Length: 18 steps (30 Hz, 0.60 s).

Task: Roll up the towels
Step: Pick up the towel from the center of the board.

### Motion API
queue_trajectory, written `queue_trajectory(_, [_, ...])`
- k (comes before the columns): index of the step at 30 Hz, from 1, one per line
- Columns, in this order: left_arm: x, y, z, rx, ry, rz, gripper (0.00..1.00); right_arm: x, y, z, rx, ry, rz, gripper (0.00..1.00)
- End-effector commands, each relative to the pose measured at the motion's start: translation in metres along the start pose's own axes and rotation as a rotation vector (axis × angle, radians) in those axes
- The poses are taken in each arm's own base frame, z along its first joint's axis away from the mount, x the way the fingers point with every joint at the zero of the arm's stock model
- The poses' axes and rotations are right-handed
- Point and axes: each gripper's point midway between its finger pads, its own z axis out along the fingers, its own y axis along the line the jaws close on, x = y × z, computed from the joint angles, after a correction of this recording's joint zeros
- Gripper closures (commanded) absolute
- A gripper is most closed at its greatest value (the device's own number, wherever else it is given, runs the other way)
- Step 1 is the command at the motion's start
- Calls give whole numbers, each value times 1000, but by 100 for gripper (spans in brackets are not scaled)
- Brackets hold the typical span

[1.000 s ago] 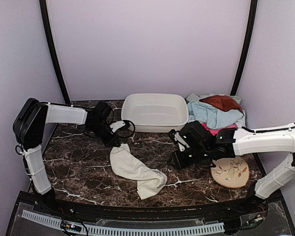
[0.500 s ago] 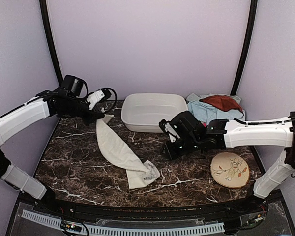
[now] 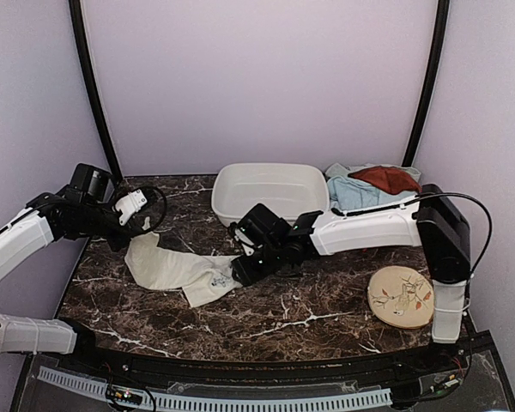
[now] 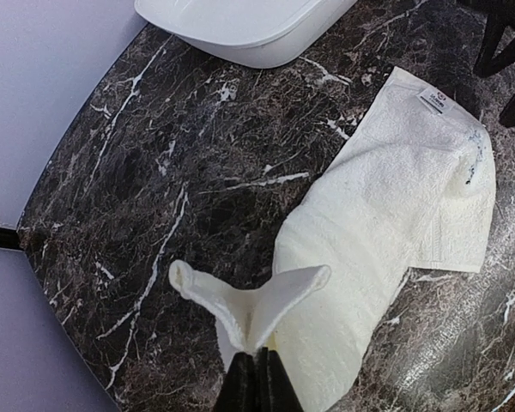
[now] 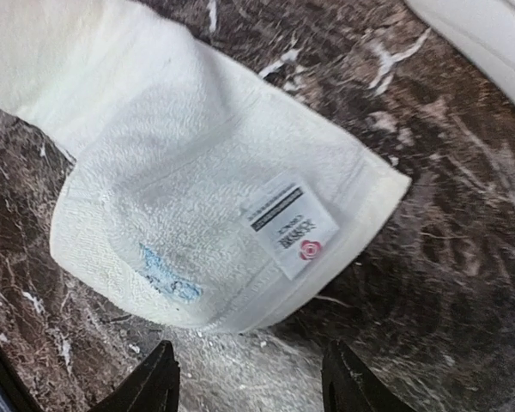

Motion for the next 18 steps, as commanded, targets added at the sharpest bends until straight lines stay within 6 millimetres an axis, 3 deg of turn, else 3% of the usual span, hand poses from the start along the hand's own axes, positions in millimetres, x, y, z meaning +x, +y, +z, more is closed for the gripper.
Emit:
queue_trajectory(1, [-5, 10, -21, -71, -35, 1, 100, 13, 21, 36, -25, 48, -31, 43])
queue_trajectory(5, [-7, 12, -28, -70, -20, -7, 100, 0, 3, 39, 15, 20, -1, 43])
queue_trajectory(8, [-2, 11, -28, -70, -7, -1, 100, -13, -18, 30, 12, -15, 48, 43])
queue_trajectory(12, [3, 8, -25, -67, 3, -1, 100, -30, -31, 22, -14, -52, 75, 42])
queue_trajectory(18, [7, 7, -25, -70, 13, 4, 100, -46, -40, 41, -3, -47, 83, 42])
